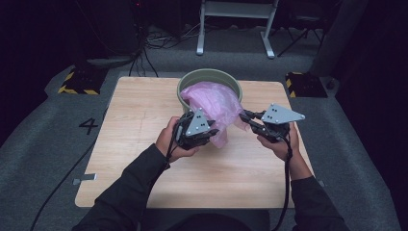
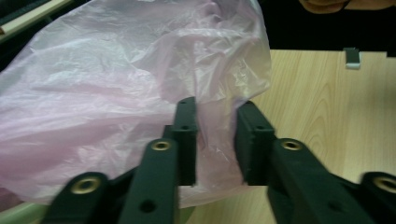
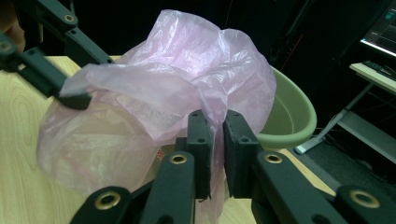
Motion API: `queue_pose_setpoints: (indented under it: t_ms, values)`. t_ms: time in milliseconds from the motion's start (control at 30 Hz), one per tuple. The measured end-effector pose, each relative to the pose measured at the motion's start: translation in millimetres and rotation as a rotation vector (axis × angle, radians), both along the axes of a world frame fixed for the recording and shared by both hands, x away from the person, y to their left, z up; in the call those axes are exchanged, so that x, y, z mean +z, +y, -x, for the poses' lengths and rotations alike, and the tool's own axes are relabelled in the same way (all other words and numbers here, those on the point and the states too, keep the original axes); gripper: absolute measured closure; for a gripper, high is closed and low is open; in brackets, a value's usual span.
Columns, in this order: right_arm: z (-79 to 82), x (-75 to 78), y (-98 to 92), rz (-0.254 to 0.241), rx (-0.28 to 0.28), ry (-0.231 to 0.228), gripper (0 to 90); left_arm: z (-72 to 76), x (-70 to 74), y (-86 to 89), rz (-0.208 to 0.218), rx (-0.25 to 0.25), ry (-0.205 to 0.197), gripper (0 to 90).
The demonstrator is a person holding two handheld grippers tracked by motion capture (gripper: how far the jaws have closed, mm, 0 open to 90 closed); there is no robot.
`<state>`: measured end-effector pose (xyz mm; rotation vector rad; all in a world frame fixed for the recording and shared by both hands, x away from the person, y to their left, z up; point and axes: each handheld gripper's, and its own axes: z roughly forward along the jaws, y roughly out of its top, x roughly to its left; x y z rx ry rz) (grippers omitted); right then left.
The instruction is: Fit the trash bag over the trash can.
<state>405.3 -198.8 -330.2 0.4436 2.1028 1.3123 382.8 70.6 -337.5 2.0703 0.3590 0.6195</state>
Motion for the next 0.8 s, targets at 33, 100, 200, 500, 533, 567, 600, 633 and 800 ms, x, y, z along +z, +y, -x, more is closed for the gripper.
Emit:
queue_pose_setpoints:
  t_ms: [33,100,200,500,533,567,600,633,800]
  values:
    - [0.2,0.2,0.4,0.001,0.004,-0.006,77.5,-0.1,0.4,0.5,-0.002,0.003,-0.007,77.2]
    - [1.1,0.0,1.8,0.001,0.004,-0.011,70.1,-1.0,1.2,1.6,0.0,0.004,-0.009,80.7]
    - [2.9,-1.6,4.0,0.01,-0.01,-0.014,54.4,-2.4,1.4,3.3,0.002,0.017,-0.01,84.7]
    - [14.6,-12.5,-6.0,-0.039,-0.023,-0.012,37.8,-5.7,2.4,9.5,0.017,0.041,0.001,88.1]
    - [16.8,-13.5,-7.9,-0.045,-0.025,-0.011,37.1,-5.8,2.6,9.9,0.013,0.044,-0.001,88.4]
    - [19.5,-14.4,-10.1,-0.054,-0.019,-0.009,37.1,-5.9,2.7,10.3,0.015,0.046,-0.002,88.6]
    - [22.6,-15.1,-12.1,-0.064,-0.017,-0.009,37.5,-6.4,2.8,10.6,0.017,0.047,-0.003,88.8]
    - [25.8,-15.8,-13.7,-0.069,-0.017,-0.011,38.9,-6.9,2.8,10.7,0.018,0.045,0.0,88.9]
    - [43.1,-17.8,-19.1,-0.094,0.028,-0.028,49.2,-9.1,2.8,10.7,0.029,0.055,0.006,89.4]
